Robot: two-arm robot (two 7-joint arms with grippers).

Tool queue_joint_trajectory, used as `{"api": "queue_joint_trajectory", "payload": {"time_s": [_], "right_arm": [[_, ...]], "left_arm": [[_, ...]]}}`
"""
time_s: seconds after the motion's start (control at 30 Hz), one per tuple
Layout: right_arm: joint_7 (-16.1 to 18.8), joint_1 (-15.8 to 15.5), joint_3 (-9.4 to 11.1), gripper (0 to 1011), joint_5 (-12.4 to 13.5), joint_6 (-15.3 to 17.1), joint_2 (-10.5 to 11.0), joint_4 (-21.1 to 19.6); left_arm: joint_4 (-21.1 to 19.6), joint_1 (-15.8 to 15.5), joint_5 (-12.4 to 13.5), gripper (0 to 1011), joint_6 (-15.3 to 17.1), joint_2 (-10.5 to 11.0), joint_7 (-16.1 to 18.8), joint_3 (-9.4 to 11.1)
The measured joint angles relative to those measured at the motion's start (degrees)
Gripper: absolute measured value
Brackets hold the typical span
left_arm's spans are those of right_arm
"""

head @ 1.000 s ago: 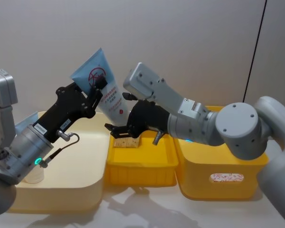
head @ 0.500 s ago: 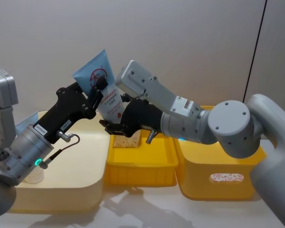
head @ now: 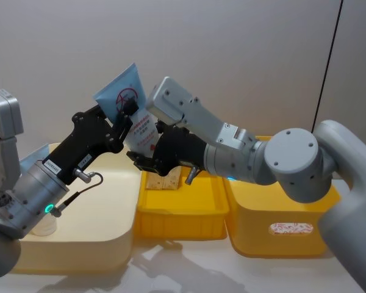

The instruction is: Bimanual collaborative sorting of washing and personal care products

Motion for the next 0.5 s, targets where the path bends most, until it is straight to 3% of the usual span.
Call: {"api": "queue_joint_trajectory", "payload": {"time_s": [0.5], "right_arm": [[0.00,0.07,-0.05,608,-0.02,0.07,-0.13,0.07]], "left_arm": [[-0.09,0.06,0.05,204,0.05,0.05,0.07,0.04]]}}
